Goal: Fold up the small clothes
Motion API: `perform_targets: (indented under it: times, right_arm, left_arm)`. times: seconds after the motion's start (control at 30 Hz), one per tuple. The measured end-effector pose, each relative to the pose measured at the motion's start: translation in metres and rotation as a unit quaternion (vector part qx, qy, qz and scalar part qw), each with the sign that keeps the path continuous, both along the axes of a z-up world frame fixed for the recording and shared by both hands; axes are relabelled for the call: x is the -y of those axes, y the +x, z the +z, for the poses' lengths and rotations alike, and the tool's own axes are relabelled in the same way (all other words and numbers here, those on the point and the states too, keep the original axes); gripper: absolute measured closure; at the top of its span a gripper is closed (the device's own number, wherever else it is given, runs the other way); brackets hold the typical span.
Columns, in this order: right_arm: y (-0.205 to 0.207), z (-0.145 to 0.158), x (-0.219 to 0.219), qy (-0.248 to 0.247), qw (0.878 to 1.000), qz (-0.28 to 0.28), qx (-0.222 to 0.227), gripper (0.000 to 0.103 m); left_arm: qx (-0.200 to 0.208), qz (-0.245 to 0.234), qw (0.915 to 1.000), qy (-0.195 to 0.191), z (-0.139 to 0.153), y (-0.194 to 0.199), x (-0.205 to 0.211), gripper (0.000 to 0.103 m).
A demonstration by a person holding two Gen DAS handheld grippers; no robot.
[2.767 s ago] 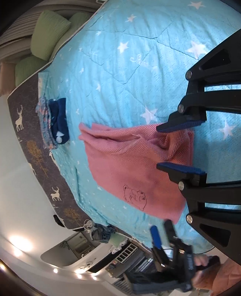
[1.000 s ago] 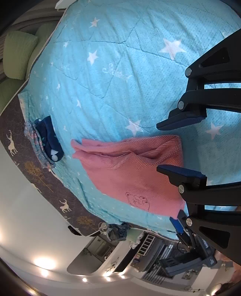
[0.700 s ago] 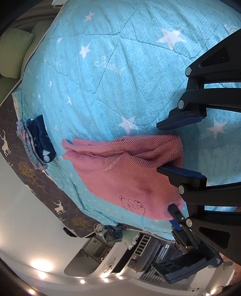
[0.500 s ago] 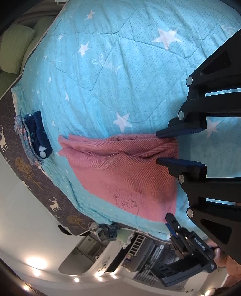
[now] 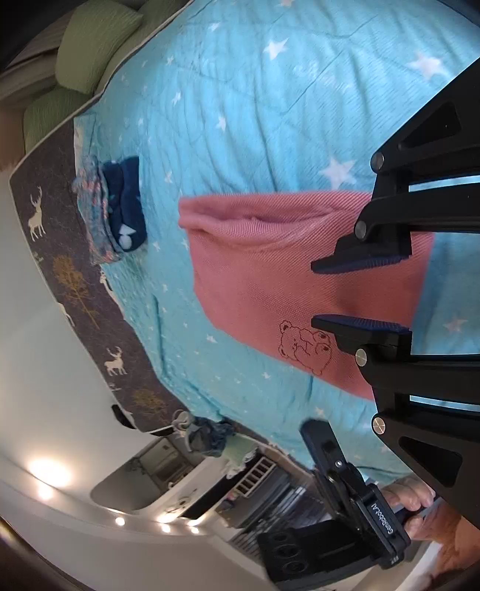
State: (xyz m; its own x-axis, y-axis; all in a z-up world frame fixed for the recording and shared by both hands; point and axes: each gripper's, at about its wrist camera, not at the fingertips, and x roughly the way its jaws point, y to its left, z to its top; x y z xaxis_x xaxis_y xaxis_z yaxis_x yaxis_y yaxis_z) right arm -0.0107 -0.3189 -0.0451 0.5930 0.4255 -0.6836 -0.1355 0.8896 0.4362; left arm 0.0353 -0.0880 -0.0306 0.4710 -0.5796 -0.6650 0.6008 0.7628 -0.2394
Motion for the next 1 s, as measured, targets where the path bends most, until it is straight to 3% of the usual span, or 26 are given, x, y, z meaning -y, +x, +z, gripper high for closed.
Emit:
perform_targets:
  times: [0.03, 0.07, 0.1, 0.17, 0.27, 0.33, 0.43, 0.47, 0.5, 0.6, 0.73, 0.87, 0.9, 0.97, 1.0]
  right_arm:
    - [0.007, -0.01, -0.002, -0.016, 1.0, -0.011, -0.013, 0.081]
    - [0.011, -0.019, -0.001, -0.034, 0.999, -0.026, -0.028, 0.09]
    - [0.014, -0.032, 0.005, -0.05, 0.997, -0.041, -0.046, 0.103]
    - [0.01, -0.045, 0.021, 0.002, 0.997, -0.047, -0.053, 0.103]
    - [0.002, -0.045, 0.035, 0.039, 0.996, -0.046, -0.07, 0.103]
    - [0.005, -0.032, 0.033, 0.036, 0.996, -0.038, -0.066, 0.1]
    - [0.019, -0.008, 0.025, -0.007, 0.999, -0.024, -0.021, 0.095]
    - [0.027, -0.004, 0.024, -0.017, 0.999, -0.026, -0.013, 0.09]
    - [0.038, -0.001, 0.025, -0.019, 0.999, -0.029, -0.008, 0.081]
    - [0.068, 0.0, 0.031, 0.009, 0.999, -0.033, -0.009, 0.069]
    - [0.107, -0.008, 0.029, -0.002, 0.999, -0.034, -0.02, 0.068]
    - [0.136, -0.025, 0.036, 0.024, 0.998, -0.033, -0.043, 0.068]
    - [0.142, -0.029, 0.038, 0.03, 0.998, -0.034, -0.048, 0.073]
    - [0.151, -0.037, 0.041, 0.046, 0.997, -0.043, -0.055, 0.098]
    - [0.152, -0.037, 0.044, 0.059, 0.996, -0.047, -0.046, 0.098]
  left_arm:
    - [-0.027, 0.019, 0.999, 0.031, -0.019, 0.012, 0.004, 0.098]
    - [-0.062, 0.034, 0.9962, 0.052, -0.041, 0.021, 0.003, 0.099]
    - [-0.091, 0.035, 0.995, 0.023, -0.059, 0.025, -0.006, 0.1]
    - [-0.104, 0.042, 0.9932, -0.032, -0.061, 0.02, -0.022, 0.1]
    - [-0.092, 0.039, 0.9949, -0.013, -0.046, 0.012, -0.021, 0.1]
    - [-0.073, 0.026, 0.997, 0.002, -0.033, 0.008, -0.014, 0.097]
    - [-0.034, 0.02, 0.9992, 0.003, -0.012, 0.01, -0.004, 0.08]
    - [-0.025, 0.02, 0.9995, 0.003, -0.007, 0.013, -0.002, 0.074]
    - [-0.015, 0.024, 0.9996, 0.006, -0.003, 0.02, -0.002, 0.073]
    - [-0.003, 0.028, 0.9995, 0.013, -0.001, 0.037, 0.004, 0.073]
    - [-0.035, 0.023, 0.9991, 0.009, -0.016, 0.056, 0.01, 0.072]
    - [-0.068, 0.027, 0.9972, 0.015, -0.044, 0.065, 0.012, 0.072]
    - [-0.068, 0.028, 0.9973, 0.009, -0.046, 0.063, 0.011, 0.072]
    - [-0.067, 0.027, 0.9974, 0.003, -0.046, 0.062, 0.009, 0.072]
    - [-0.066, 0.025, 0.9975, 0.004, -0.046, 0.062, 0.009, 0.072]
